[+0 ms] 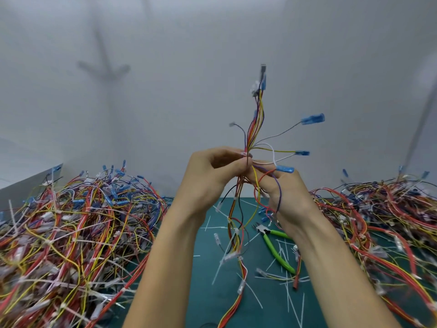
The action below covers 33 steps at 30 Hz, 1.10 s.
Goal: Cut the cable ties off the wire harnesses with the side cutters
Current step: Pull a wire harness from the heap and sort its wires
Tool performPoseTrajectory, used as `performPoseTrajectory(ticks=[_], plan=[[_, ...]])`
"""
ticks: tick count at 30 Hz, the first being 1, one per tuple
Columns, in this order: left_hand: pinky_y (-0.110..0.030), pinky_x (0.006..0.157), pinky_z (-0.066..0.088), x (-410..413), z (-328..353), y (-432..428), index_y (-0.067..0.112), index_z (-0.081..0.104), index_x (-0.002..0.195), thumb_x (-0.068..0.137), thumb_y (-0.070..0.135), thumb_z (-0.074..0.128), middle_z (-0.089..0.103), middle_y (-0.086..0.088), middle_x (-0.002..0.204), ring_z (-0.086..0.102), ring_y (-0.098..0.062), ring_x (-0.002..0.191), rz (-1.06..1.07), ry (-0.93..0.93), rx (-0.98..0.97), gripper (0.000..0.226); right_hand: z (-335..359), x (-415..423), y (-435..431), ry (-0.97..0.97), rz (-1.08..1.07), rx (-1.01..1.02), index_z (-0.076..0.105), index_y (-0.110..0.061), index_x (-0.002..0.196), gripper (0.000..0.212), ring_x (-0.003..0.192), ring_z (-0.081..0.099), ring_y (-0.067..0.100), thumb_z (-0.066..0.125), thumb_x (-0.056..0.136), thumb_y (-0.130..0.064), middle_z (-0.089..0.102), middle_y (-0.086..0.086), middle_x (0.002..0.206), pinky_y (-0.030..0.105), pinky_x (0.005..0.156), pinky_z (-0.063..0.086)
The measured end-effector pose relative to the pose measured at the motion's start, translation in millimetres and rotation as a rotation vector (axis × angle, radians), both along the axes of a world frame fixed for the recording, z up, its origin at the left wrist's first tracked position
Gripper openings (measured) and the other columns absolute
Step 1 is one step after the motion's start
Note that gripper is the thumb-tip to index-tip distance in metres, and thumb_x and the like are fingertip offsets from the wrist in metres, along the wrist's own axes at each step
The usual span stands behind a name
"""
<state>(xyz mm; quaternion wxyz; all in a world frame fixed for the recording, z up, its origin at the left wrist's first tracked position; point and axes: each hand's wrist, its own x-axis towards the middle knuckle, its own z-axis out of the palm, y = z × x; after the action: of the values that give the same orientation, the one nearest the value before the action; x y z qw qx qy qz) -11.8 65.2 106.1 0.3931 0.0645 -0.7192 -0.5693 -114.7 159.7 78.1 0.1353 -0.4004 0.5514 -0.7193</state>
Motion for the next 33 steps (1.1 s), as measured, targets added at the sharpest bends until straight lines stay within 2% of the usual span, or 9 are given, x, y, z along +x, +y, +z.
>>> performPoseTrajectory(ticks=[4,8,12,16,20,23,27,30,33], plan=[[-0.017,0.068,0.054,-2,1,2,0.011,0.074,0.084,0.084,0.003,0.072,0.074,0.004,0.071,0.068,-0.004,0.069,0.052,0.062,0.084,0.008,4,-4,6,-0.153,0.046,-0.053,0.074,-0.003,0.106,0.021,0.109,0.069,0.023,0.068,0.087,-0.011,0.076,0.012,0.107,0.036,0.099,0.051],[-0.032,0.072,0.060,-1,1,-2,0.015,0.072,0.080,0.083,0.009,0.075,0.071,0.004,0.067,0.069,-0.013,0.070,0.177,0.116,0.183,0.007,14,-15,22,-0.193,0.015,-0.096,0.077,-0.011,0.092,0.020,0.095,0.071,0.018,0.058,0.094,-0.005,0.077,0.008,0.099,0.033,0.092,0.052],[-0.028,0.065,0.060,-1,2,-1,0.011,0.071,0.082,0.083,0.009,0.076,0.068,0.005,0.060,0.068,-0.011,0.063,0.232,0.153,0.245,0.005,21,-18,34,-0.103,-0.058,-0.066,0.076,-0.014,0.097,0.019,0.091,0.072,0.019,0.058,0.098,-0.015,0.078,0.005,0.098,0.031,0.084,0.056],[-0.031,0.069,0.059,-2,2,-1,0.011,0.071,0.082,0.081,0.010,0.078,0.067,0.006,0.059,0.068,-0.014,0.065,0.292,0.180,0.248,0.007,22,-11,30,-0.005,-0.104,-0.010,0.075,-0.017,0.102,0.018,0.097,0.072,0.018,0.059,0.098,-0.025,0.078,0.001,0.099,0.032,0.084,0.055],[-0.025,0.061,0.058,1,5,-3,0.007,0.069,0.084,0.081,0.007,0.077,0.065,0.008,0.054,0.066,-0.009,0.059,0.272,0.228,0.322,0.009,22,-1,18,0.049,-0.111,0.039,0.074,-0.020,0.101,0.039,0.094,0.073,0.016,0.047,0.099,-0.047,0.077,-0.003,0.099,0.031,0.084,0.060],[-0.023,0.058,0.057,3,6,-2,0.006,0.067,0.085,0.080,0.004,0.076,0.065,0.008,0.053,0.067,-0.009,0.057,0.254,0.250,0.357,0.011,22,3,13,0.090,-0.068,0.105,0.072,-0.022,0.100,0.047,0.089,0.074,0.012,0.048,0.089,-0.062,0.077,-0.005,0.097,0.029,0.077,0.059],[-0.026,0.059,0.058,6,9,0,0.007,0.067,0.086,0.079,0.005,0.078,0.066,0.007,0.055,0.068,-0.013,0.060,0.220,0.234,0.336,0.013,14,3,10,0.250,-0.154,0.231,0.067,-0.025,0.115,0.038,0.096,0.070,0.013,0.077,0.082,-0.039,0.074,-0.009,0.104,0.029,0.082,0.054],[-0.024,0.058,0.058,8,11,2,0.005,0.068,0.088,0.080,0.006,0.077,0.067,0.005,0.059,0.069,-0.013,0.061,0.191,0.224,0.313,0.013,12,2,10,0.273,-0.193,0.262,0.066,-0.023,0.116,0.033,0.100,0.068,0.021,0.076,0.085,-0.027,0.074,-0.010,0.102,0.038,0.094,0.054],[-0.024,0.058,0.059,9,13,5,0.002,0.068,0.093,0.080,0.007,0.077,0.068,0.004,0.063,0.070,-0.013,0.062,0.164,0.210,0.306,0.016,12,1,10,0.286,-0.200,0.285,0.068,-0.025,0.113,0.024,0.100,0.068,0.013,0.068,0.089,-0.025,0.075,-0.008,0.099,0.039,0.097,0.053]])
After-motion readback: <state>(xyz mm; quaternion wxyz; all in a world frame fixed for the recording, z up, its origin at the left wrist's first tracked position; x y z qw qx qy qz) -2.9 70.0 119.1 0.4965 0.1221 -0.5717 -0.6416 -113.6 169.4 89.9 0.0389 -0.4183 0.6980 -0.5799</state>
